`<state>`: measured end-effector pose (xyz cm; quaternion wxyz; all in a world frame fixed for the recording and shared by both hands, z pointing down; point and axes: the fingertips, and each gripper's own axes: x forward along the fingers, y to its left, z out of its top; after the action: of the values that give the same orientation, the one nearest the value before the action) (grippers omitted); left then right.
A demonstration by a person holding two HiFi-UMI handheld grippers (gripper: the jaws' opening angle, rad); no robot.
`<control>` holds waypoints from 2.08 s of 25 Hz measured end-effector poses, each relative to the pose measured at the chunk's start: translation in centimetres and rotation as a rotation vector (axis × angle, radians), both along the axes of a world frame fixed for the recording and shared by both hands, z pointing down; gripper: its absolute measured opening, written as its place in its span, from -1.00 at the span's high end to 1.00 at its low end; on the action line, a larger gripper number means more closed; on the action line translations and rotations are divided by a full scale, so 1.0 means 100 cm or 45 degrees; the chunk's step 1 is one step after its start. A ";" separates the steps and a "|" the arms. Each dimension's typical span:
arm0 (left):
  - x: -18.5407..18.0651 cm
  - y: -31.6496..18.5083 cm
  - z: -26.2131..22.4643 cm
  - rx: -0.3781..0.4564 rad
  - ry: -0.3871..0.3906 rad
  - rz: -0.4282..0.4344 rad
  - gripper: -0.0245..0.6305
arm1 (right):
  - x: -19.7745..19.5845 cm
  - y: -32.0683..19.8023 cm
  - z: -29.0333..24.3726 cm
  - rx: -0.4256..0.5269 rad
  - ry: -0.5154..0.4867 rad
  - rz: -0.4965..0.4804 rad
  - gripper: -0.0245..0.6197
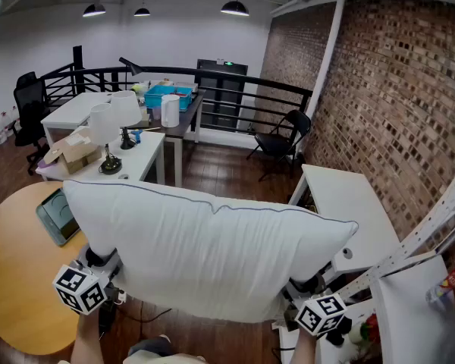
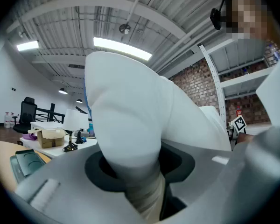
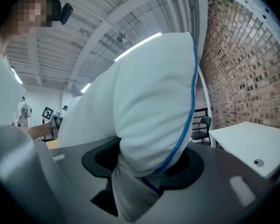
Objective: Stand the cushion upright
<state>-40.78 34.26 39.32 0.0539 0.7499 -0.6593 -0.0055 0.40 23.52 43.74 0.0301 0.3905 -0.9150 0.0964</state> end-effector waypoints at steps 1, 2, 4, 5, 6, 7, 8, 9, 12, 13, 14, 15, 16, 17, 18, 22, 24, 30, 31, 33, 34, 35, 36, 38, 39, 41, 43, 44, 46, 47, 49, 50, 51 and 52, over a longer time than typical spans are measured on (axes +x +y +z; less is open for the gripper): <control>0.001 -0.004 -0.001 0.002 -0.002 -0.001 0.42 | 0.001 -0.004 0.000 -0.001 -0.003 -0.002 0.09; 0.002 -0.008 -0.002 0.005 -0.004 -0.002 0.42 | 0.002 -0.008 0.000 -0.002 -0.005 -0.003 0.09; 0.003 -0.016 -0.002 0.011 -0.005 -0.004 0.42 | 0.003 -0.016 0.000 -0.001 -0.007 -0.005 0.09; 0.002 -0.021 -0.002 0.014 -0.004 -0.005 0.42 | 0.002 -0.021 0.000 0.001 -0.006 -0.006 0.09; 0.000 -0.026 -0.001 0.018 -0.002 -0.005 0.42 | 0.001 -0.026 0.000 0.004 -0.004 -0.005 0.09; -0.001 -0.033 0.001 0.022 0.000 -0.003 0.42 | -0.001 -0.032 0.001 0.006 -0.001 -0.002 0.09; -0.004 -0.040 0.002 0.025 0.002 0.001 0.42 | -0.002 -0.038 0.002 0.009 0.002 0.002 0.09; -0.006 -0.049 0.004 0.028 0.005 0.006 0.42 | -0.004 -0.045 0.002 0.011 0.005 0.008 0.09; -0.015 -0.081 0.010 0.030 0.017 0.026 0.42 | -0.010 -0.068 0.004 0.013 0.020 0.030 0.09; -0.018 -0.093 0.012 0.030 0.022 0.036 0.42 | -0.013 -0.077 0.005 0.013 0.027 0.041 0.09; -0.021 -0.107 0.014 0.030 0.028 0.047 0.42 | -0.015 -0.087 0.005 0.014 0.032 0.053 0.09; -0.025 -0.120 0.016 0.030 0.034 0.058 0.42 | -0.018 -0.097 0.005 0.014 0.036 0.066 0.09; -0.029 -0.133 0.017 0.029 0.040 0.068 0.42 | -0.021 -0.108 0.005 0.016 0.039 0.079 0.09; -0.033 -0.146 0.017 0.028 0.043 0.077 0.42 | -0.024 -0.117 0.004 0.015 0.042 0.090 0.09; -0.036 -0.158 0.017 0.025 0.045 0.088 0.42 | -0.026 -0.126 0.003 0.011 0.045 0.101 0.09; -0.047 -0.202 0.011 0.017 0.053 0.143 0.42 | -0.033 -0.153 -0.003 -0.006 0.057 0.150 0.09; -0.056 -0.221 0.010 0.019 0.055 0.161 0.42 | -0.042 -0.165 -0.005 -0.011 0.059 0.165 0.09; -0.082 -0.268 0.010 0.030 0.070 0.210 0.42 | -0.064 -0.196 -0.007 -0.005 0.070 0.212 0.09; -0.084 -0.275 0.011 0.030 0.072 0.219 0.42 | -0.066 -0.201 -0.007 -0.005 0.073 0.220 0.09; -0.088 -0.288 0.012 0.027 0.074 0.239 0.42 | -0.069 -0.207 -0.006 -0.009 0.074 0.236 0.09; -0.090 -0.294 0.012 0.026 0.074 0.248 0.42 | -0.070 -0.210 -0.005 -0.011 0.074 0.245 0.09; -0.091 -0.299 0.013 0.025 0.075 0.256 0.42 | -0.072 -0.213 -0.004 -0.013 0.073 0.254 0.09; -0.093 -0.305 0.013 0.025 0.075 0.263 0.42 | -0.073 -0.215 -0.004 -0.014 0.073 0.263 0.09; -0.095 -0.315 0.015 0.022 0.075 0.277 0.42 | -0.076 -0.219 -0.002 -0.016 0.076 0.278 0.09; -0.096 -0.319 0.016 0.019 0.076 0.285 0.42 | -0.076 -0.220 0.000 -0.020 0.078 0.286 0.09; -0.094 -0.328 0.021 0.009 0.077 0.307 0.42 | -0.074 -0.220 0.004 -0.032 0.078 0.308 0.09; -0.088 -0.338 0.024 0.000 0.078 0.330 0.42 | -0.067 -0.223 0.007 -0.039 0.077 0.334 0.09; -0.084 -0.344 0.024 -0.003 0.077 0.340 0.42 | -0.063 -0.225 0.007 -0.041 0.077 0.345 0.09; -0.075 -0.354 0.024 -0.008 0.075 0.360 0.42 | -0.055 -0.230 0.008 -0.044 0.075 0.364 0.09; -0.071 -0.360 0.024 -0.010 0.074 0.368 0.42 | -0.050 -0.234 0.009 -0.045 0.074 0.371 0.09; -0.064 -0.372 0.026 -0.015 0.071 0.381 0.42 | -0.044 -0.242 0.011 -0.048 0.071 0.384 0.09; -0.061 -0.379 0.027 -0.016 0.070 0.386 0.42 | -0.042 -0.246 0.013 -0.048 0.069 0.390 0.09; -0.059 -0.386 0.027 -0.015 0.068 0.391 0.42 | -0.039 -0.252 0.015 -0.047 0.066 0.395 0.09; -0.055 -0.394 0.028 -0.014 0.064 0.397 0.42 | -0.036 -0.258 0.017 -0.045 0.064 0.401 0.09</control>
<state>-46.33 -5.15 42.14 0.0746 0.8425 -0.5334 -0.0121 -3.23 -2.25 45.40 0.0444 0.5308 -0.8396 0.1061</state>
